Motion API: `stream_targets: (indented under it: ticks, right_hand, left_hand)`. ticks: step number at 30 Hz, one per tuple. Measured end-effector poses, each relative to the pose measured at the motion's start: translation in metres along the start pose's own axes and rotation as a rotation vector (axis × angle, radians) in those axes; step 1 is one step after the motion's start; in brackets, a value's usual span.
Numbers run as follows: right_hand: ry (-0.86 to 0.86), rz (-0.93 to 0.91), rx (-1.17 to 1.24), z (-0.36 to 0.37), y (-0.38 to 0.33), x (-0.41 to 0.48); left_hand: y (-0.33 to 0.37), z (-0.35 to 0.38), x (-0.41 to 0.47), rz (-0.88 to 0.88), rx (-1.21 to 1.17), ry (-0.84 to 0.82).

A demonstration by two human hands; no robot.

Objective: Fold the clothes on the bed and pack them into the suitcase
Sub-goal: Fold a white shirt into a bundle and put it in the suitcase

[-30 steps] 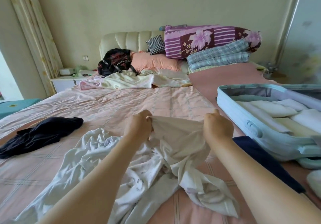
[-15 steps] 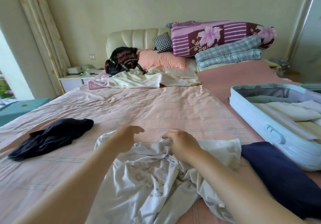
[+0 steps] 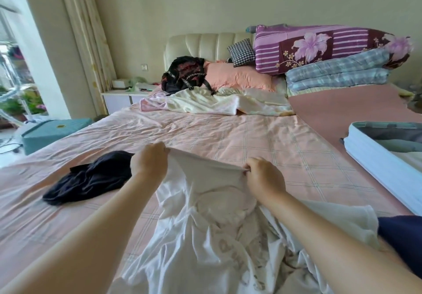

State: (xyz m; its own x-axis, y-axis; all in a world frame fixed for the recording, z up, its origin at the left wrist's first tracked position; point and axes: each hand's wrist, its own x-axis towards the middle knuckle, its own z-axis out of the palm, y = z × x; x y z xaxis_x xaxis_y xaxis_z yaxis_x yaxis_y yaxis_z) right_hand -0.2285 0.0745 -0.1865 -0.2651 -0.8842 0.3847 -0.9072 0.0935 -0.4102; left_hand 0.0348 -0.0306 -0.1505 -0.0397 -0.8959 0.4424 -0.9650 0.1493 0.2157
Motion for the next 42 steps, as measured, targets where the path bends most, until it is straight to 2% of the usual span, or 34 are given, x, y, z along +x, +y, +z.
stream_targets:
  ticks: [3, 4, 7, 10, 13, 16, 18, 20, 22, 24, 26, 28, 31, 33, 34, 36, 38, 40, 42]
  right_hand:
    - [0.028, 0.017, -0.091, 0.004, -0.009, 0.014]
    - [-0.008, 0.049, -0.145, 0.005, -0.01, 0.019]
    - [-0.166, 0.154, -0.253, 0.01, -0.009, 0.024]
    - [-0.267, -0.014, -0.272, 0.018, -0.013, 0.016]
    - [-0.38, -0.138, -0.121, 0.028, -0.021, 0.001]
    - [-0.452, -0.145, -0.05, 0.032, -0.024, -0.009]
    - [-0.472, -0.127, -0.017, 0.024, -0.025, -0.013]
    - [-0.461, -0.124, 0.01, 0.013, -0.024, -0.016]
    - [-0.449, -0.112, 0.038, 0.001, -0.02, -0.019]
    - [-0.442, -0.095, 0.044, -0.014, -0.015, -0.025]
    - [-0.435, -0.061, 0.045, -0.029, -0.009, -0.034]
    - [-0.426, -0.014, 0.039, -0.043, -0.004, -0.046]
    - [-0.529, 0.045, -0.202, -0.064, 0.005, -0.064]
    - [-0.636, 0.05, -0.414, -0.073, 0.015, -0.074]
    - [-0.651, 0.064, -0.442, -0.076, 0.021, -0.078]
    - [-0.586, 0.116, -0.385, -0.078, 0.035, -0.078]
    - [-0.445, 0.2, -0.281, -0.083, 0.044, -0.07]
    - [-0.274, 0.335, -0.125, -0.091, 0.048, -0.059]
    - [-0.052, 0.416, 0.052, -0.095, 0.051, -0.048]
  left_hand:
    - [0.007, 0.005, 0.01, -0.074, -0.41, -0.063]
    - [0.01, 0.007, 0.007, -0.05, -0.457, -0.122]
    - [0.008, 0.015, -0.012, 0.075, -0.327, -0.301]
    - [-0.006, 0.028, -0.03, 0.124, -0.19, -0.4]
    - [-0.013, 0.035, -0.05, 0.239, -0.134, -0.576]
    - [-0.015, 0.035, -0.058, 0.232, -0.123, -0.531]
    - [-0.022, 0.026, -0.052, 0.145, 0.003, -0.331]
    - [-0.035, 0.009, -0.044, -0.021, 0.191, -0.158]
    - [-0.052, -0.008, -0.04, -0.158, 0.315, -0.161]
    - [-0.053, -0.018, -0.044, -0.17, 0.363, -0.218]
    - [-0.034, -0.021, -0.055, -0.051, 0.337, -0.187]
    - [-0.003, -0.017, -0.066, 0.121, 0.173, -0.173]
    - [0.047, -0.007, -0.088, 0.342, -0.172, -0.43]
    - [0.074, -0.004, -0.105, 0.458, -0.205, -0.621]
    - [0.083, -0.001, -0.113, 0.473, -0.182, -0.696]
    - [0.092, 0.008, -0.125, 0.506, -0.081, -0.742]
    - [0.09, 0.015, -0.128, 0.525, -0.089, -0.676]
    - [0.085, 0.014, -0.125, 0.473, -0.194, -0.506]
    - [0.083, 0.006, -0.119, 0.335, -0.35, -0.222]
